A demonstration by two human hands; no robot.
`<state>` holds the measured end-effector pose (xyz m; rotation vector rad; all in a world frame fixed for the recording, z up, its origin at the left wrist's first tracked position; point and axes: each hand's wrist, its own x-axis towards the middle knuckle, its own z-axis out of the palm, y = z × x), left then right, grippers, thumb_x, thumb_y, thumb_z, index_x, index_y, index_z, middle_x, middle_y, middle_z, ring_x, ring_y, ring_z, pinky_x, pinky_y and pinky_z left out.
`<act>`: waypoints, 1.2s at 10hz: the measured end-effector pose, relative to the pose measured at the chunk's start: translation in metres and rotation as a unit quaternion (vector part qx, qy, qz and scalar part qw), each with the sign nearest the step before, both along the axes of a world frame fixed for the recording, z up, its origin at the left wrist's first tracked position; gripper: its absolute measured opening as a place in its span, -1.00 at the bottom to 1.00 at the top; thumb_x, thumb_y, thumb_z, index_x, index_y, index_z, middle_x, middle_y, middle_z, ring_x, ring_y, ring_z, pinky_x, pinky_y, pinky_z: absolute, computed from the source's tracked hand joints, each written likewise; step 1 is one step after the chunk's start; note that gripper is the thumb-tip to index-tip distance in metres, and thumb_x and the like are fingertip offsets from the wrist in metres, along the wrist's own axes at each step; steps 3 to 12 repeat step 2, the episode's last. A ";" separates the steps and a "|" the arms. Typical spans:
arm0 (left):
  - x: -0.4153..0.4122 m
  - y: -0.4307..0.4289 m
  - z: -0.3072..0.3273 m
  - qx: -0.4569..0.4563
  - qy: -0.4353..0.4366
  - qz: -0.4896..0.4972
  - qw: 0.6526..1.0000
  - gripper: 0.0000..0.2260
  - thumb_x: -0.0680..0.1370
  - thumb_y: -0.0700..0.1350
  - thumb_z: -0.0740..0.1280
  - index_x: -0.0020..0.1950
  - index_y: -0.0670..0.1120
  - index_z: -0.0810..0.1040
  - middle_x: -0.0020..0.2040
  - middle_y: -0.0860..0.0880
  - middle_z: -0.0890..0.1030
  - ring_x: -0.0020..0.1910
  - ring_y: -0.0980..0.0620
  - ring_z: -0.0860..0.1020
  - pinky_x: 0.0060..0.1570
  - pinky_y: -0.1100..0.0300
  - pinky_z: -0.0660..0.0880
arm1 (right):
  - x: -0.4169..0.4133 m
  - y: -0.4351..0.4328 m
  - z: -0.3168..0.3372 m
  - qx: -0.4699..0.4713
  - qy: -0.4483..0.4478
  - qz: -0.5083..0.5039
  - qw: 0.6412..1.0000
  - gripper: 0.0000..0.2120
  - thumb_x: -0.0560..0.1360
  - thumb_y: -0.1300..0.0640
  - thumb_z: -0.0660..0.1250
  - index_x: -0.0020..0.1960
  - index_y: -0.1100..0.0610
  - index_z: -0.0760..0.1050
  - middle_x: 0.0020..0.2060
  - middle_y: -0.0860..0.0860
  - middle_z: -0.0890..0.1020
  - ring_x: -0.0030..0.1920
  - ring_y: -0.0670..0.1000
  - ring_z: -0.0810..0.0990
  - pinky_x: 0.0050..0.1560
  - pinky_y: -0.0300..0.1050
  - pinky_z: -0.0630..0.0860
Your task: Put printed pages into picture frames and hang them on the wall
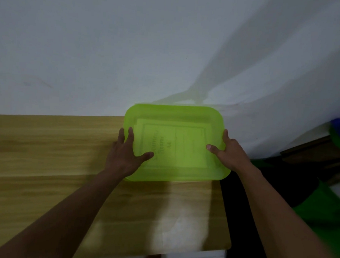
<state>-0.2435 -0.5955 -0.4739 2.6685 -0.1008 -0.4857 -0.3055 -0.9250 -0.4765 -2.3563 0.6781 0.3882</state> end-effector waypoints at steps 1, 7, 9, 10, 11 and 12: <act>0.001 0.000 0.001 0.006 0.012 -0.005 1.000 0.03 0.35 0.44 0.31 0.58 0.10 -0.20 0.60 -0.03 -0.17 0.53 -0.22 0.10 0.44 -0.05 0.17 | -0.001 0.002 0.003 -0.002 0.004 0.006 1.000 -0.01 0.48 -0.32 0.30 0.62 0.03 -0.21 0.43 0.20 0.32 0.42 0.20 0.37 0.32 0.04 0.40; 0.003 0.001 0.005 0.012 0.015 -0.010 1.000 0.04 0.34 0.46 0.30 0.58 0.11 -0.21 0.60 -0.04 -0.17 0.53 -0.24 0.09 0.45 -0.07 0.16 | 0.001 0.002 0.005 0.011 0.009 0.007 1.000 0.00 0.49 -0.32 0.30 0.62 0.03 -0.25 0.46 0.20 0.30 0.44 0.20 0.35 0.35 0.04 0.38; 0.003 0.001 0.005 0.012 0.015 -0.010 1.000 0.04 0.34 0.46 0.30 0.58 0.11 -0.21 0.60 -0.04 -0.17 0.53 -0.24 0.09 0.45 -0.07 0.16 | 0.001 0.002 0.005 0.011 0.009 0.007 1.000 0.00 0.49 -0.32 0.30 0.62 0.03 -0.25 0.46 0.20 0.30 0.44 0.20 0.35 0.35 0.04 0.38; 0.003 0.001 0.005 0.012 0.015 -0.010 1.000 0.04 0.34 0.46 0.30 0.58 0.11 -0.21 0.60 -0.04 -0.17 0.53 -0.24 0.09 0.45 -0.07 0.16 | 0.001 0.002 0.005 0.011 0.009 0.007 1.000 0.00 0.49 -0.32 0.30 0.62 0.03 -0.25 0.46 0.20 0.30 0.44 0.20 0.35 0.35 0.04 0.38; 0.003 0.001 0.005 0.012 0.015 -0.010 1.000 0.04 0.34 0.46 0.30 0.58 0.11 -0.21 0.60 -0.04 -0.17 0.53 -0.24 0.09 0.45 -0.07 0.16 | 0.001 0.002 0.005 0.011 0.009 0.007 1.000 0.00 0.49 -0.32 0.30 0.62 0.03 -0.25 0.46 0.20 0.30 0.44 0.20 0.35 0.35 0.04 0.38; 0.003 0.001 0.005 0.012 0.015 -0.010 1.000 0.04 0.34 0.46 0.30 0.58 0.11 -0.21 0.60 -0.04 -0.17 0.53 -0.24 0.09 0.45 -0.07 0.16 | 0.001 0.002 0.005 0.011 0.009 0.007 1.000 0.00 0.49 -0.32 0.30 0.62 0.03 -0.25 0.46 0.20 0.30 0.44 0.20 0.35 0.35 0.04 0.38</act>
